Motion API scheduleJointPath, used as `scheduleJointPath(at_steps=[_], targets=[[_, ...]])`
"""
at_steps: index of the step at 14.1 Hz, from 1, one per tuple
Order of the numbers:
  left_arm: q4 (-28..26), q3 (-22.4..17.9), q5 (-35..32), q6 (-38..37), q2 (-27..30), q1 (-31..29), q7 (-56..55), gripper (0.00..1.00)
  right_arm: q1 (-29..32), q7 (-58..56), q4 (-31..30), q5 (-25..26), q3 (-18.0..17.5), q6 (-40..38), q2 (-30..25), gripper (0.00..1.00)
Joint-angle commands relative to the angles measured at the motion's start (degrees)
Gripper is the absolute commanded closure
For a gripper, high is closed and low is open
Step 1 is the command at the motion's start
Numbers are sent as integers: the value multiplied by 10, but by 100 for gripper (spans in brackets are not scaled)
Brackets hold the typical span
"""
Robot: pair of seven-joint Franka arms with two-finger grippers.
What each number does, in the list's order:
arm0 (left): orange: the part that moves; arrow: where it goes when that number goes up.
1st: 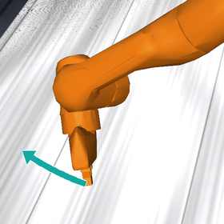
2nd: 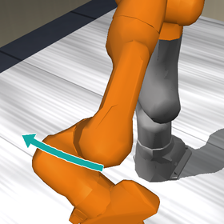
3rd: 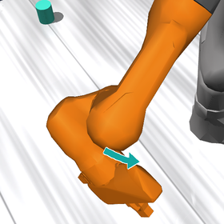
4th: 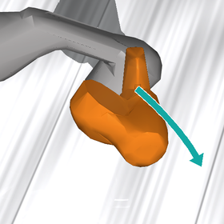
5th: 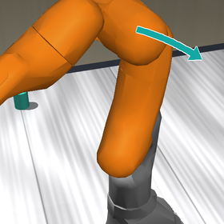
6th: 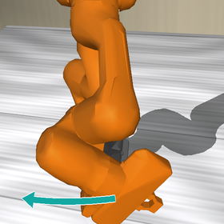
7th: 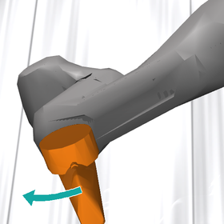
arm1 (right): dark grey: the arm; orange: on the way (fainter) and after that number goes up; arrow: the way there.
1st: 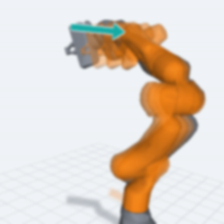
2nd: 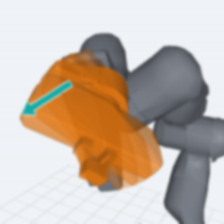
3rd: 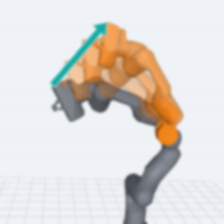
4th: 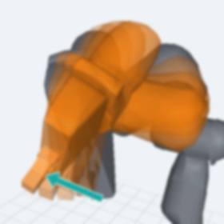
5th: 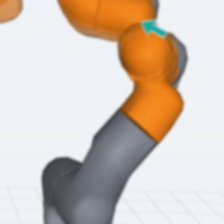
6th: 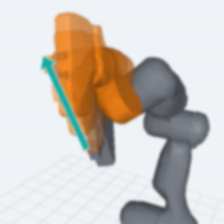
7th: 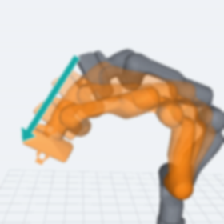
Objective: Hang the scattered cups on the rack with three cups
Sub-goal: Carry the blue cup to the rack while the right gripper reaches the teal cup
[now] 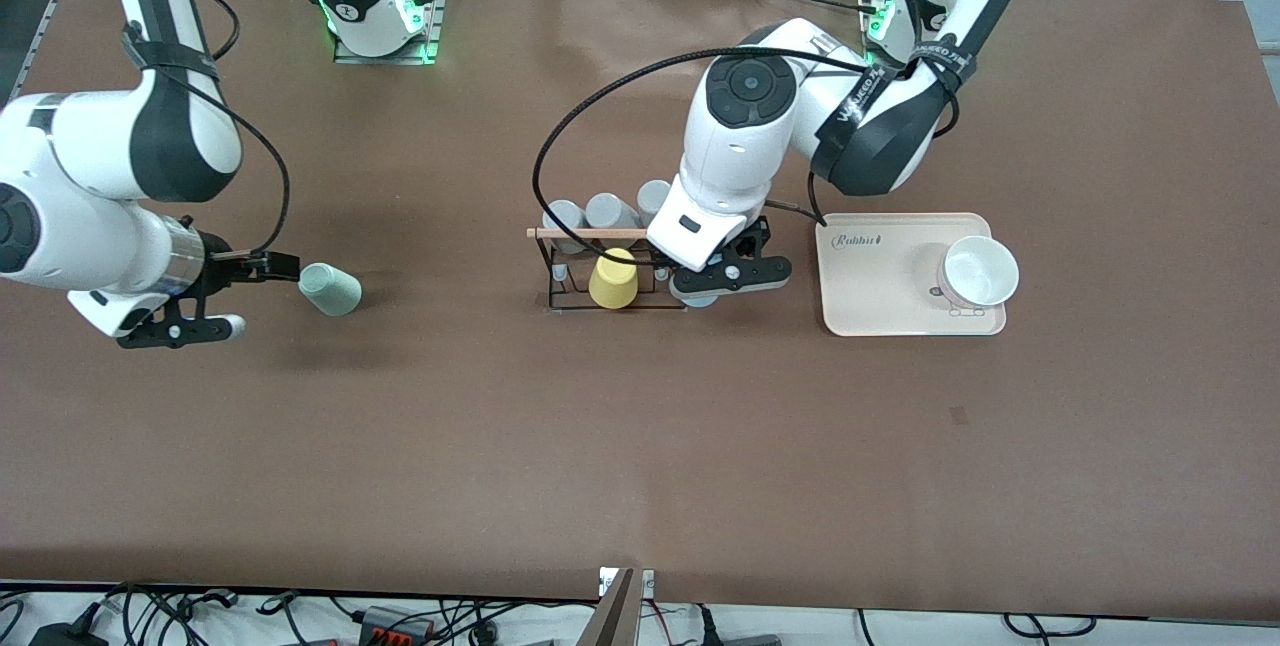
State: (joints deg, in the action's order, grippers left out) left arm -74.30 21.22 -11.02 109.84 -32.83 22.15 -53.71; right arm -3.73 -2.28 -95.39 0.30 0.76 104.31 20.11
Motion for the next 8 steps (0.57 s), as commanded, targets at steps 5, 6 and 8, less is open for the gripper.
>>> scheduleJointPath(at_steps=[5, 6, 8], targets=[[-7, -5, -28, 40, -30, 30, -29, 72, 6, 9, -138, 4, -1, 158, -17, 0], [-15, -5, -33, 50, -32, 31, -31, 72, 6, 9, -139, 4, -1, 157, -16, 0], [-18, -5, -41, 57, -42, 43, -54, 72, 4, 9, -139, 4, -1, 157, -17, 0]])
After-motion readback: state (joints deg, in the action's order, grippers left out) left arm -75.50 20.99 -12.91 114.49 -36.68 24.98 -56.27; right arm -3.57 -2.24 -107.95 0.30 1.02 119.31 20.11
